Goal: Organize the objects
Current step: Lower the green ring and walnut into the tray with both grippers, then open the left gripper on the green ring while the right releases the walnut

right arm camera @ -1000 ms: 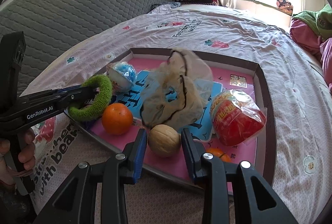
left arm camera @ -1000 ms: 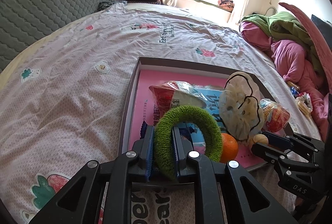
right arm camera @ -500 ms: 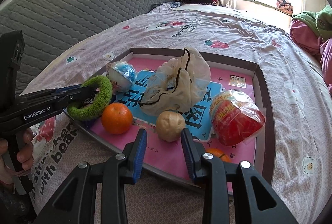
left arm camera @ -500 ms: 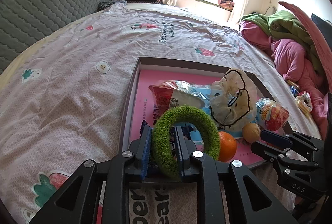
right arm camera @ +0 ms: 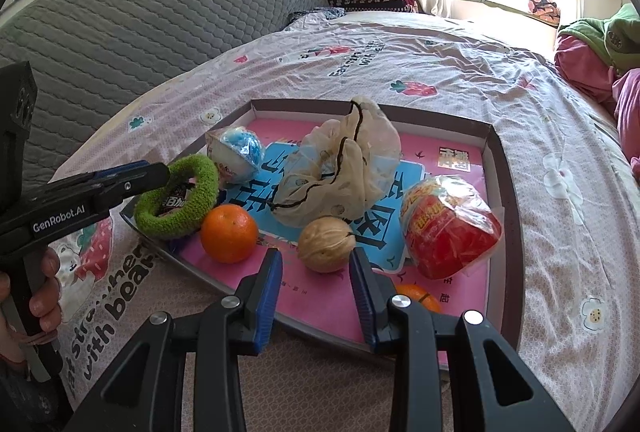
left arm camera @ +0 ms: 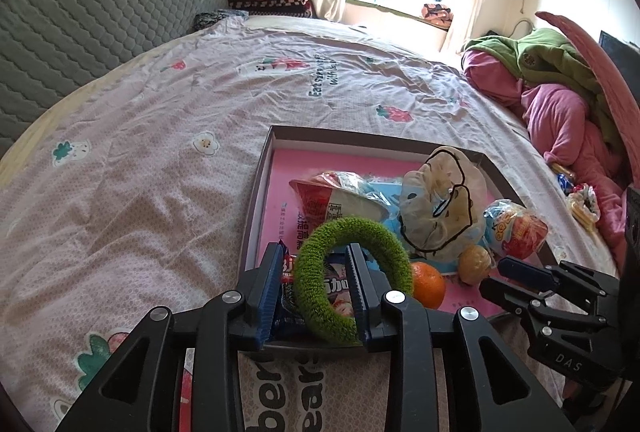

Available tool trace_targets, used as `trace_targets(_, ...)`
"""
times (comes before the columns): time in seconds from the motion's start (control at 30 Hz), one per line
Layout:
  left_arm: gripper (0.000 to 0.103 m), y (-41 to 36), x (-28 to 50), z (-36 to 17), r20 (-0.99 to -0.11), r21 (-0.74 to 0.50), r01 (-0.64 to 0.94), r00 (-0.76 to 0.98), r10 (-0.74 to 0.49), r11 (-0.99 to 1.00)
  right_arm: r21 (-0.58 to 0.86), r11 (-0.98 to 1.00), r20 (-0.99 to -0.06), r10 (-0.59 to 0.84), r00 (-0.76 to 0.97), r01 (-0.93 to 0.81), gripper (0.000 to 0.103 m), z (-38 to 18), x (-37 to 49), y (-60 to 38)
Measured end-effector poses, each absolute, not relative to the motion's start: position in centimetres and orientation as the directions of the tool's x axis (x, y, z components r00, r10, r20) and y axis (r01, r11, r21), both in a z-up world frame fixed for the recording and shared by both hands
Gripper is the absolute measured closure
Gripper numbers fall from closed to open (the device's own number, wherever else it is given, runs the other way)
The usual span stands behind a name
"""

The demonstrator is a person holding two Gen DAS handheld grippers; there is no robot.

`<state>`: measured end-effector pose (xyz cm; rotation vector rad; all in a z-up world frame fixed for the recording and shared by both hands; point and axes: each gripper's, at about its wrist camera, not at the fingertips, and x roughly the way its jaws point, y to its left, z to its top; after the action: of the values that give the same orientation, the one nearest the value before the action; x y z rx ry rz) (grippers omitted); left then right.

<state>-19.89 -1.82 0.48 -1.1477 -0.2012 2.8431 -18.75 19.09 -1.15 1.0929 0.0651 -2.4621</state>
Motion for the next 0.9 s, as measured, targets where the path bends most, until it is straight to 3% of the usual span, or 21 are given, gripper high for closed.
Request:
trace_targets(0.33, 0.07, -1.0, -19.1, 1.8, -0.678, -0.12, -0.02, -0.728, 0.096, -0.993, 0.153, -0.904, -0.688, -0.387, -0.614, 0.399, 0.068, 0.2, -18.5, 19.8)
trace_targets(0.83, 0.069, 1.0, -18.1, 3.3, -0.676, -0.07, -0.04, -0.733, 0.076, -0.997, 0.175, -0.909, -0.65, -0.395, -0.649, 0.378, 0.06, 2.0, -18.2, 21.2)
trace_targets(0.9, 0.066, 1.2, -18.0, 3.3, -0.674, -0.063, -0.039, -0.735, 0.071, -0.997, 0.173, -0.909, -0.651, -0.395, -0.648, 0.38, 0.055, 2.0, -18.1, 21.1)
